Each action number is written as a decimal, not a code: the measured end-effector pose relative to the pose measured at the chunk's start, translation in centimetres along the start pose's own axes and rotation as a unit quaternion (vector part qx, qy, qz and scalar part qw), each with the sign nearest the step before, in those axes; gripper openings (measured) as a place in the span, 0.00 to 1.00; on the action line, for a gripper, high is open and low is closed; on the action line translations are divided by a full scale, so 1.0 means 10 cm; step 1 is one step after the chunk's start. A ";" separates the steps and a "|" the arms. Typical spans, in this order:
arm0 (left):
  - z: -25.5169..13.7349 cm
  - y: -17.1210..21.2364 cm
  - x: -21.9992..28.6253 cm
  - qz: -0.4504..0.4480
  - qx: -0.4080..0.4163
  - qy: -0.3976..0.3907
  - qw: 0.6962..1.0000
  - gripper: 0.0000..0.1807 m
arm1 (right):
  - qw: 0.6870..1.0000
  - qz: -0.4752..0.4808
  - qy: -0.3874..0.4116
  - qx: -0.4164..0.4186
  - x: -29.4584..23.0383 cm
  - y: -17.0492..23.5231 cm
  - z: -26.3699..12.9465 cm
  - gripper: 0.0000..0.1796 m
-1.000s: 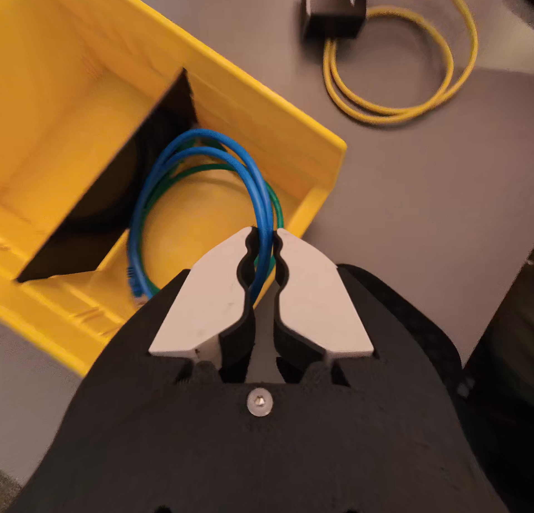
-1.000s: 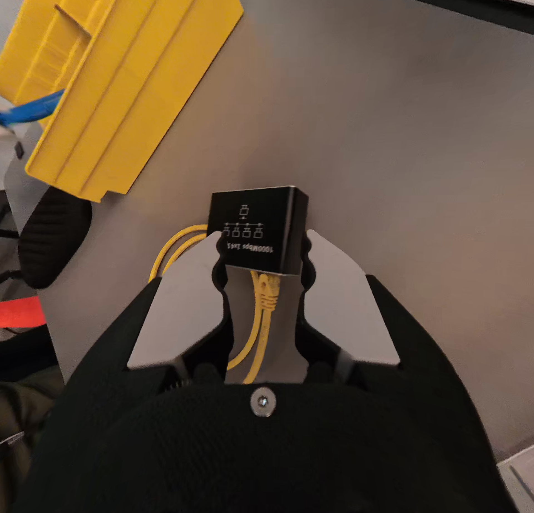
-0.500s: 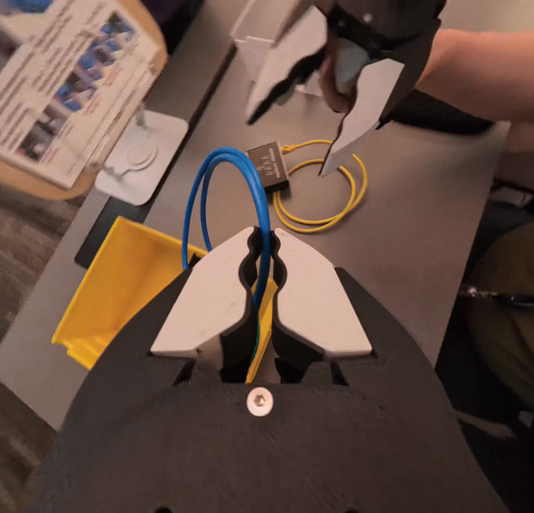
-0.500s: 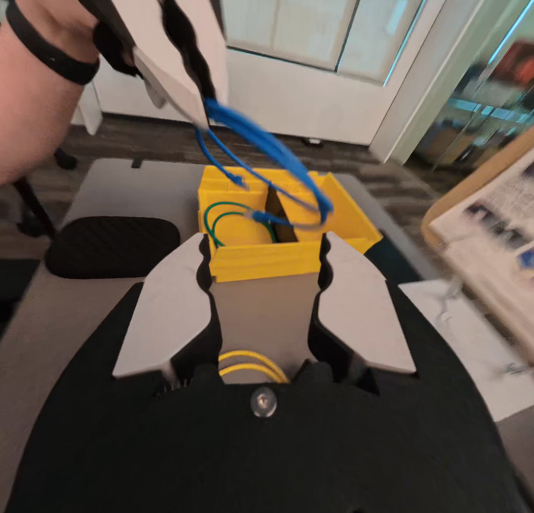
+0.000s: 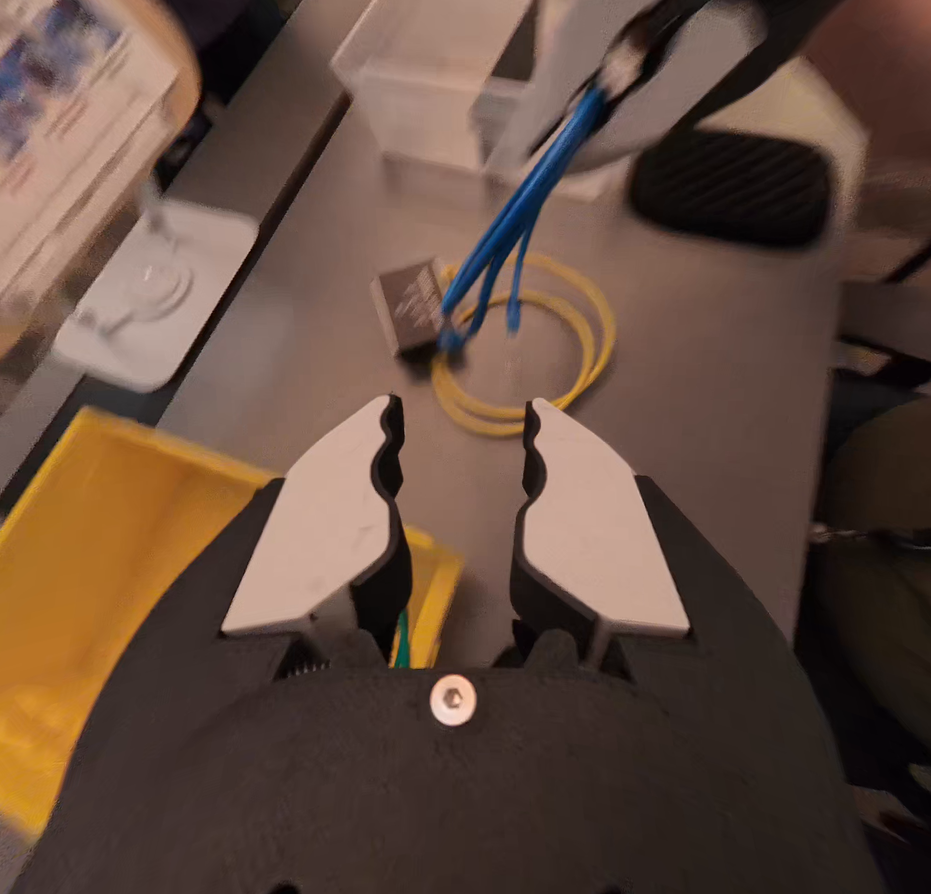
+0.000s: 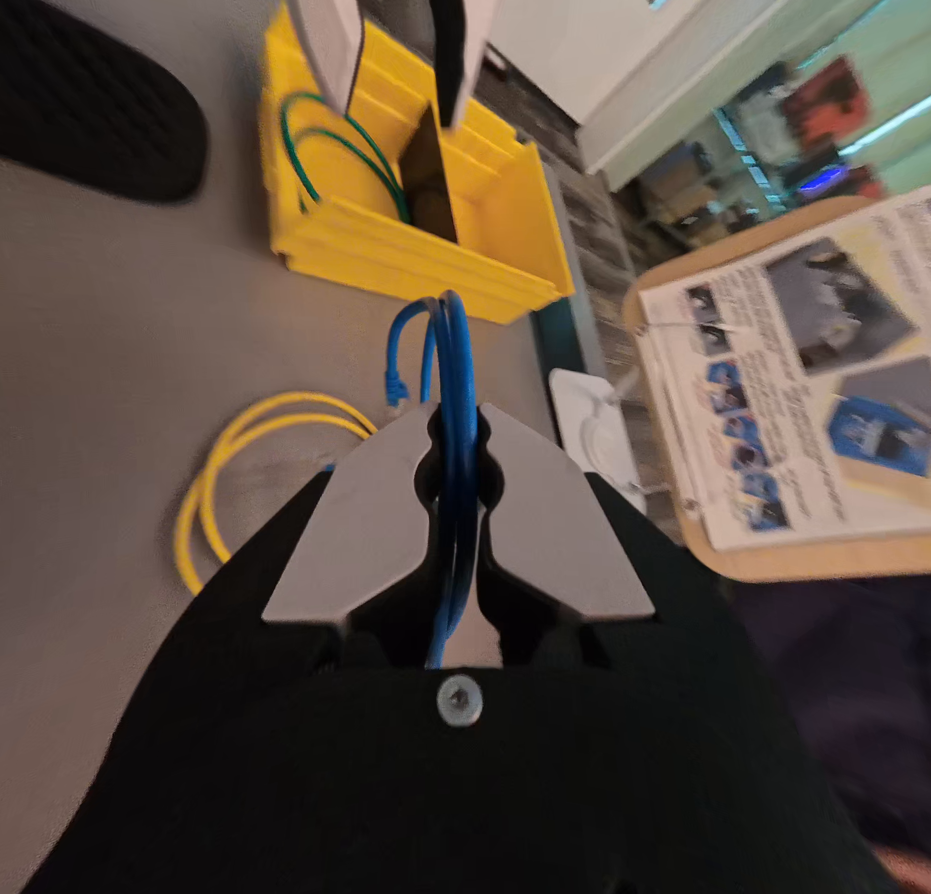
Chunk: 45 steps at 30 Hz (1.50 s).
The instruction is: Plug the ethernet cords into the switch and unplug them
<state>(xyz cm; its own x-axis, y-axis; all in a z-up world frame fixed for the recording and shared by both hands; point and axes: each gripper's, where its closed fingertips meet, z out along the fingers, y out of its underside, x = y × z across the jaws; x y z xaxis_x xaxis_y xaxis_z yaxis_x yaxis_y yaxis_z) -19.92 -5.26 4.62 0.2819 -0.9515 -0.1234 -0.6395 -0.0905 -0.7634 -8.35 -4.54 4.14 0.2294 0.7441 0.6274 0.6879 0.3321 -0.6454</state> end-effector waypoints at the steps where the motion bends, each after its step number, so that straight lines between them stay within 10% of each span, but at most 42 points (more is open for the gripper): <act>1: -0.05 0.25 -0.14 -0.017 -0.025 -0.030 0.999 0.26 | 0.999 -0.022 0.029 -0.012 -0.01 0.10 -0.05 0.05; 8: -0.01 1.77 -0.39 -0.159 -0.205 0.008 0.966 0.30 | 0.991 -0.042 -0.041 -0.121 -0.95 0.96 0.01 0.04; 14: 0.01 2.12 -0.33 -0.163 -0.272 0.035 0.948 0.19 | 0.974 0.079 -0.156 -0.144 -1.37 1.21 -0.04 0.10; 23: -0.03 2.15 -0.37 -0.167 -0.277 0.044 0.945 0.12 | 0.931 0.241 -0.276 -0.006 -1.31 0.87 -0.33 0.21; 38: -0.16 2.09 -0.33 -0.124 -0.292 0.014 0.948 0.04 | 0.943 0.199 -0.266 0.007 -1.14 0.65 -0.09 0.22; 45: -0.44 1.35 -0.52 -0.097 -0.192 -0.045 0.975 0.03 | 0.961 0.166 -0.216 0.056 -0.84 0.22 0.15 0.22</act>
<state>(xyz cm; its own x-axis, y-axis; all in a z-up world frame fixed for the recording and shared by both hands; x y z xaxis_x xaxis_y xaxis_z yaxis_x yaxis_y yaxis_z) -33.18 -2.78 -2.31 0.4755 -0.8771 -0.0679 -0.7836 -0.3872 -0.4859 -9.73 -9.18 -3.18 0.1000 0.9827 0.1558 0.5415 0.0776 -0.8371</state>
